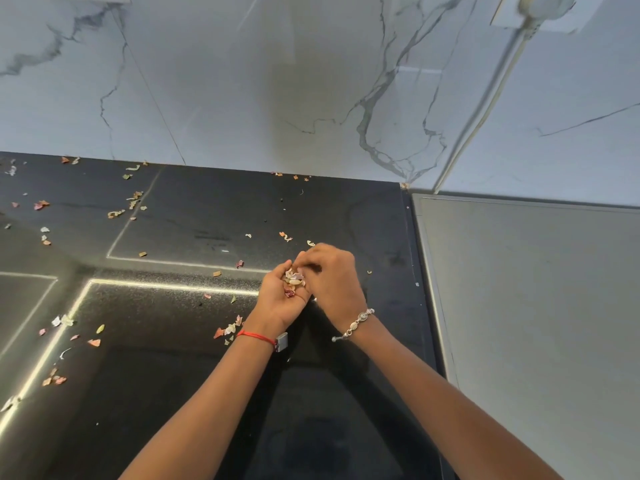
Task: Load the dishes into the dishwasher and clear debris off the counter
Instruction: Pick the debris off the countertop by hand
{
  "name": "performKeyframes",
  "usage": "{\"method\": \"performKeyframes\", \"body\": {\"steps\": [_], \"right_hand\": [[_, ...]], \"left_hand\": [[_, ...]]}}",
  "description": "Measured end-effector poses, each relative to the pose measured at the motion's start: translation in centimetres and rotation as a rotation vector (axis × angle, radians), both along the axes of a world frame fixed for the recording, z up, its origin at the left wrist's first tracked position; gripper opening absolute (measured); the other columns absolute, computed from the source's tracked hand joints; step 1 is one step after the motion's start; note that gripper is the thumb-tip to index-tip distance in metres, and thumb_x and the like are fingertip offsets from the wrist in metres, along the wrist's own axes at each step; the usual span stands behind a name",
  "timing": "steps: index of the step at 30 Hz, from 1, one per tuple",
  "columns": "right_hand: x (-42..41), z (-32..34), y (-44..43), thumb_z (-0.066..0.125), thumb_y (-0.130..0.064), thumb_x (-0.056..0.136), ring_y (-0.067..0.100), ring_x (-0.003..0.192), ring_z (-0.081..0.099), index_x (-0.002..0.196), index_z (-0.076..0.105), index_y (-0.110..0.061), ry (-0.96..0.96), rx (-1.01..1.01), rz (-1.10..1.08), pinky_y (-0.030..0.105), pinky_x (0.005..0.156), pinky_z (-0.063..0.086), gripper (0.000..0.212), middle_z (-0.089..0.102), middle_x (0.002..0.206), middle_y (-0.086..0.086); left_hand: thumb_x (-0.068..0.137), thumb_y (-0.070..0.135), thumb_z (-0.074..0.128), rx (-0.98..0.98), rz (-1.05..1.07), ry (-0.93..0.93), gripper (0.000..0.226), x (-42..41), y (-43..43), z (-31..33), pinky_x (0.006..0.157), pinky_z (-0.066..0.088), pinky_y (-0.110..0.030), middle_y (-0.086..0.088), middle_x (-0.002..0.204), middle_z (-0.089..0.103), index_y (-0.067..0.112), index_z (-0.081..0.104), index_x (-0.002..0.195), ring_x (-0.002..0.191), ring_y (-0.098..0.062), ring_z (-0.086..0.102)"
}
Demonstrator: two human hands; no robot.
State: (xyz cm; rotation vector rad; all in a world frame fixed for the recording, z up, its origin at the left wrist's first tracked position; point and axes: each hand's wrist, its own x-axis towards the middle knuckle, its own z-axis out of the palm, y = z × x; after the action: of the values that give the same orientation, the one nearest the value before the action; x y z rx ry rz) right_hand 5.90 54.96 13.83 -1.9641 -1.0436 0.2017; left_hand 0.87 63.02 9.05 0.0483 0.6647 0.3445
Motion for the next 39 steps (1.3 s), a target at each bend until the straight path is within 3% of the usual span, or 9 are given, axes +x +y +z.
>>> {"method": "performKeyframes", "body": {"steps": [3,7,11,17,23,27,31,35,39], "right_hand": [[2.3,-1.3,-0.7,0.061,0.006,0.08,0.012,0.075,0.061,0.086,0.073,0.0,-0.006,0.044,-0.212,0.014,0.074,0.049,0.014,0.069,0.085,0.01],[4.1,-4.8,-2.9,0.045,-0.009,0.096,0.023,0.117,0.054,0.122,0.056,0.0,0.025,-0.25,-0.381,0.023,0.099,0.04,0.03,0.056,0.127,0.015],[2.1,-7.6,-3.2,0.024,-0.038,0.1,0.022,0.145,-0.002,0.147,0.005,-0.004,-0.014,-0.607,-0.24,0.032,0.116,-0.001,0.061,0.001,0.157,0.01],[-1.0,-7.8,0.8,0.026,-0.039,0.1,0.018,0.144,-0.011,0.147,-0.006,-0.007,-0.081,-0.582,-0.052,0.027,0.113,-0.01,0.066,-0.011,0.156,0.007],[1.1,-7.0,2.2,0.026,-0.019,0.101,0.019,0.145,-0.002,0.148,0.009,-0.009,-0.144,-0.572,0.117,0.032,0.117,0.002,0.051,0.001,0.157,0.006],[0.5,-6.6,-0.7,0.034,0.005,0.093,0.017,0.145,-0.001,0.148,0.008,-0.012,-0.251,-0.591,0.222,0.027,0.116,0.005,0.063,-0.001,0.157,0.001],[0.4,-6.0,-2.6,0.034,0.005,0.095,0.013,0.143,0.018,0.145,0.025,-0.008,-0.295,-0.551,0.211,0.02,0.114,0.013,0.053,0.018,0.155,0.003],[0.5,-6.9,-3.1,0.041,0.0,0.094,0.018,0.117,0.046,0.121,0.057,-0.003,-0.391,-0.53,0.235,0.022,0.1,0.038,0.031,0.053,0.126,0.01],[1.8,-6.7,-2.2,0.047,-0.002,0.092,0.014,0.102,0.052,0.103,0.068,-0.006,-0.321,-0.433,0.171,0.018,0.086,0.04,0.024,0.063,0.107,0.006]], "left_hand": [[0.098,0.013,0.034,-0.02,0.023,-0.042,0.044,-0.1,0.2,0.1,0.059,0.058,-0.038,-0.015,0.071,0.066,-0.005,0.064,0.072,0.061,-0.026,0.069],[0.099,0.014,0.032,-0.031,0.031,-0.06,0.052,-0.2,0.7,-0.1,0.064,0.056,-0.044,-0.017,0.075,0.067,-0.007,0.067,0.067,0.064,-0.029,0.07],[0.099,0.015,0.033,-0.022,0.043,-0.055,0.05,-0.6,1.3,0.1,0.061,0.059,-0.04,-0.015,0.077,0.067,-0.005,0.067,0.069,0.066,-0.027,0.07],[0.1,0.016,0.034,-0.005,0.075,-0.039,0.043,-1.7,2.1,0.4,0.064,0.058,-0.039,-0.014,0.077,0.067,-0.003,0.065,0.076,0.068,-0.025,0.069],[0.1,0.016,0.033,0.025,0.104,-0.027,0.038,-2.7,2.9,0.8,0.065,0.058,-0.038,-0.014,0.077,0.067,-0.001,0.063,0.082,0.072,-0.024,0.068],[0.1,0.015,0.034,0.018,0.1,-0.03,0.038,-2.7,2.9,0.8,0.063,0.059,-0.038,-0.015,0.078,0.067,-0.002,0.063,0.081,0.079,-0.024,0.065],[0.1,0.015,0.033,0.001,0.082,-0.03,0.039,-2.3,2.4,0.8,0.063,0.058,-0.039,-0.015,0.077,0.067,-0.002,0.063,0.081,0.077,-0.025,0.065],[0.1,0.015,0.033,0.005,0.061,-0.026,0.037,-2.0,1.9,0.9,0.064,0.058,-0.039,-0.014,0.076,0.067,-0.001,0.062,0.084,0.08,-0.024,0.064],[0.1,0.014,0.033,0.012,0.062,-0.016,0.036,-2.1,1.9,0.9,0.064,0.058,-0.039,-0.015,0.076,0.067,-0.002,0.062,0.086,0.084,-0.024,0.062]]}}
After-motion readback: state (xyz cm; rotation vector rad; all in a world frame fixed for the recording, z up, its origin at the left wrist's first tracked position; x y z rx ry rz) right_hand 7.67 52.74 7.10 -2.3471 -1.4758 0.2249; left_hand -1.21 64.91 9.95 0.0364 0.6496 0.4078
